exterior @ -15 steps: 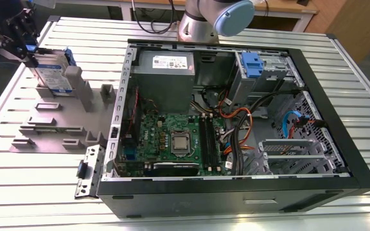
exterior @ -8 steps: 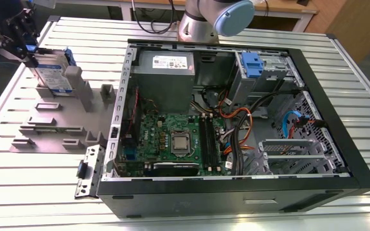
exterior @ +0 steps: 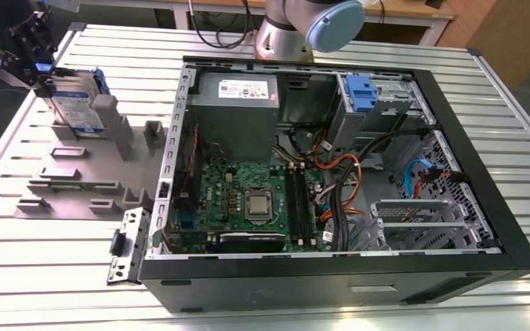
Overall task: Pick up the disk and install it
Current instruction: 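Pick up the disk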
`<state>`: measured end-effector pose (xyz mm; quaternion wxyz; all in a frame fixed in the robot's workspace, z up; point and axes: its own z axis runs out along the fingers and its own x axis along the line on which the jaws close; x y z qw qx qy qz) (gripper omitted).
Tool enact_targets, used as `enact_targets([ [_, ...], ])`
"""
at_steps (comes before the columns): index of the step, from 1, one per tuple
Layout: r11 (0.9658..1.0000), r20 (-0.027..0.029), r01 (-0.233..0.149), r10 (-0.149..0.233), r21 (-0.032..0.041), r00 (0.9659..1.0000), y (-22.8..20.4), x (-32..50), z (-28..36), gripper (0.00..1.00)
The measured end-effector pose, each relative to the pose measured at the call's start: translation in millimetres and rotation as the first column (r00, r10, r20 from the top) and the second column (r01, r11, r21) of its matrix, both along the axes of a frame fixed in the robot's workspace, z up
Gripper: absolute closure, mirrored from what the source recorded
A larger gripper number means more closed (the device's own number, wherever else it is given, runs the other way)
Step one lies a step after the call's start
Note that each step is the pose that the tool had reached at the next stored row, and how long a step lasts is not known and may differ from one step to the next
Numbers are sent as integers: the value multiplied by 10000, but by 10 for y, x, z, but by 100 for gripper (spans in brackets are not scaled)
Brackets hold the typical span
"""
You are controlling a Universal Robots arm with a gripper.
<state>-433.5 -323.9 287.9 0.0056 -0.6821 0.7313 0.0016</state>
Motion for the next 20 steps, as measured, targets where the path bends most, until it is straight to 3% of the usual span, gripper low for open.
enact_targets([
  [4, 10000, -1, 0, 0, -1, 10000, 0, 0, 0, 55],
  [6, 10000, -1, 0, 0, -1, 10000, 0, 0, 0, 63],
  [15, 10000, 0, -9, 9, -1, 10000, 0, 0, -1, 63],
  [20, 9997, 0, -229, 229, 0, 9997, 0, 0, -1, 63],
])
